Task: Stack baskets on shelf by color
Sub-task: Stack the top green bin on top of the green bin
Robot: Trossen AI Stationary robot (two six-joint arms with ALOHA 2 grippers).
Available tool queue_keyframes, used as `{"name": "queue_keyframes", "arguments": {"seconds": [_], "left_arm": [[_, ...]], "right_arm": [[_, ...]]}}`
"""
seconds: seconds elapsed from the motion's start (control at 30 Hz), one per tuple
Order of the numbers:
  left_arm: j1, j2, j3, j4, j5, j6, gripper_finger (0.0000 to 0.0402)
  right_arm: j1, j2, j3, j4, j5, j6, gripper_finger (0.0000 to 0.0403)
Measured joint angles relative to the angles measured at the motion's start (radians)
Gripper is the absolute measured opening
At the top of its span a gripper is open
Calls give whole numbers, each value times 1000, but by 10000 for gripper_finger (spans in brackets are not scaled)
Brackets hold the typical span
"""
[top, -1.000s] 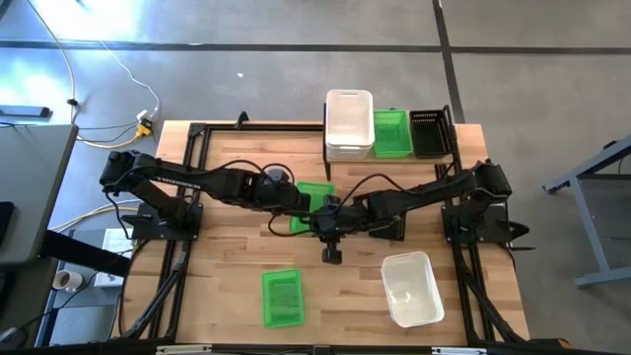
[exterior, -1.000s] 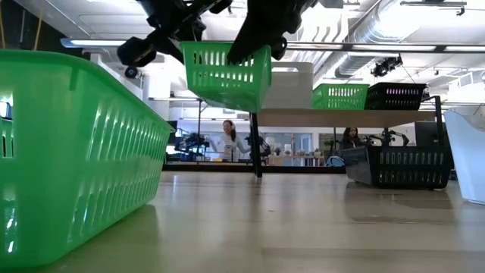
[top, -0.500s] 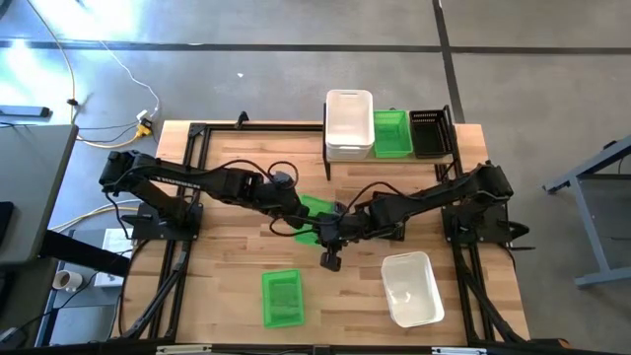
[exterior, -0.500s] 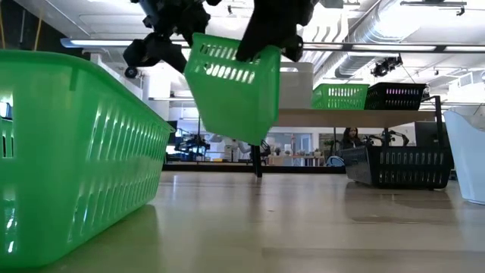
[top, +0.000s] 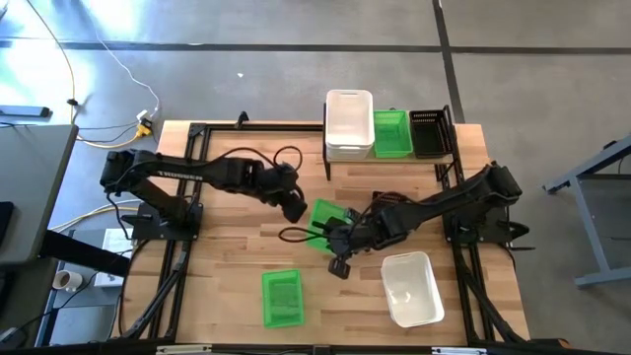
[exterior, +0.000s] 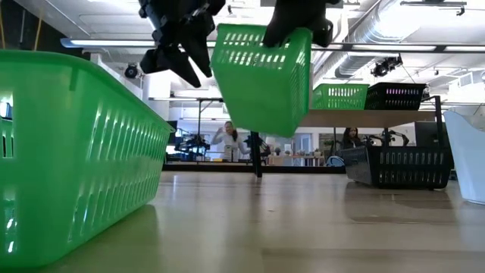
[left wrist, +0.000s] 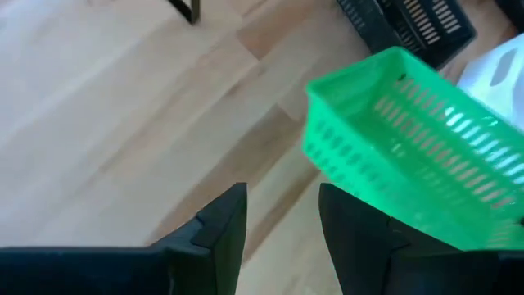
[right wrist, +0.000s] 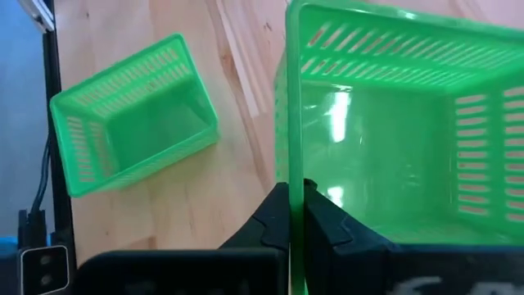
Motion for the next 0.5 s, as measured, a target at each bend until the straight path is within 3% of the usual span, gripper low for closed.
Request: {"name": "queue_keyframes", "arguments": {"seconds": [0.5], "left_arm": [[185, -78, 1, 6, 30, 255, 143]], "right_arm": [[24, -163, 0, -158, 87, 3, 0]]}}
